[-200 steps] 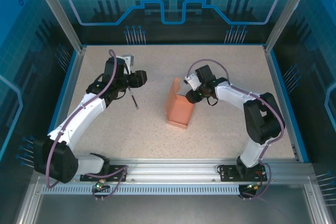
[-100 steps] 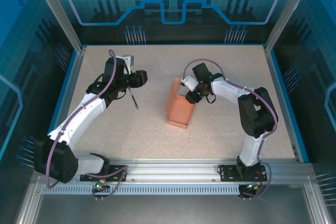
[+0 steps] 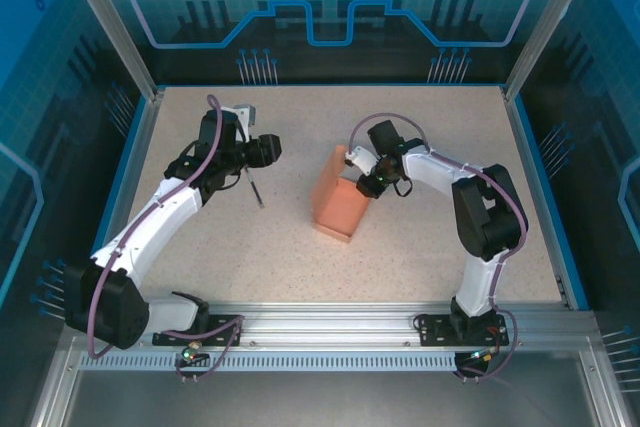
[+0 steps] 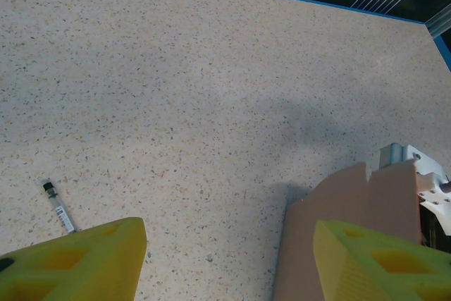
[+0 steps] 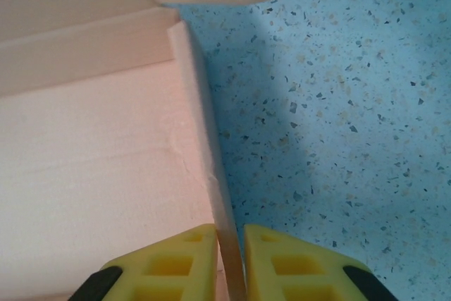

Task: Fold the paper box

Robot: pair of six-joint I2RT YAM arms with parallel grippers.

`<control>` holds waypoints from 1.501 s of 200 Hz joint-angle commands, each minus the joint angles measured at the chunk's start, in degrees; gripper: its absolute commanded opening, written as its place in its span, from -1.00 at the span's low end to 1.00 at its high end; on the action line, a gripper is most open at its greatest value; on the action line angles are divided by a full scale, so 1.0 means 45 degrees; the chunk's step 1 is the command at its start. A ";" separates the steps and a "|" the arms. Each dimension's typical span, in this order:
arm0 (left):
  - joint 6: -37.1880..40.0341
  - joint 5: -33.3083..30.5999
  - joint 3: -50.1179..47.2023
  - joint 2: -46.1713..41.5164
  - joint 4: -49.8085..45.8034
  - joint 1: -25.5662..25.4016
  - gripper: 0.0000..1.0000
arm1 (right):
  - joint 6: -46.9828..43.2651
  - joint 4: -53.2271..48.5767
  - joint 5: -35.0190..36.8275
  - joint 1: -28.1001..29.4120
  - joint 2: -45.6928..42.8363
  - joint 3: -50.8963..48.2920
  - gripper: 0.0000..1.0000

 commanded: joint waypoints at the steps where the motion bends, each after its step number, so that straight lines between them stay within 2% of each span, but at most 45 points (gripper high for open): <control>1: 0.0017 0.0310 -0.0295 -0.0091 0.0263 0.0105 0.31 | -0.0050 -0.0369 0.0290 -0.0034 0.0203 0.0216 -0.67; 24: 0.0050 0.0329 -0.0317 -0.0059 0.0280 0.0107 0.31 | 0.0195 -0.0359 0.1108 0.0108 0.0126 0.0033 -0.76; 92: -0.0081 0.0493 -0.0555 0.0120 0.0446 0.0102 0.31 | 0.1144 0.0141 0.2856 0.0499 -0.0229 -0.1003 -0.79; 167: -0.0120 0.0356 -0.0780 0.0367 0.0515 0.0118 0.31 | 0.2088 0.0038 0.6394 0.1113 -0.0448 -0.1675 -0.85; 211: -0.0267 0.0412 -0.0909 0.0631 0.0621 0.0119 0.31 | 0.3053 -0.0321 0.7805 0.1261 -0.0357 -0.1816 -0.87; 226: -0.0272 0.0405 -0.0931 0.0704 0.0660 0.0113 0.31 | 0.3340 -0.0359 0.7842 0.1230 -0.0271 -0.1797 -0.88; 281: -0.0200 0.0152 -0.0951 0.0953 0.0661 0.0104 0.31 | 0.4757 -0.0335 0.6022 0.0840 -0.0964 -0.1274 -0.84; 300: -0.0225 0.0192 -0.0951 0.1051 0.0641 0.0117 0.31 | 0.5223 -0.0586 0.5958 0.0860 -0.0716 -0.0928 -0.82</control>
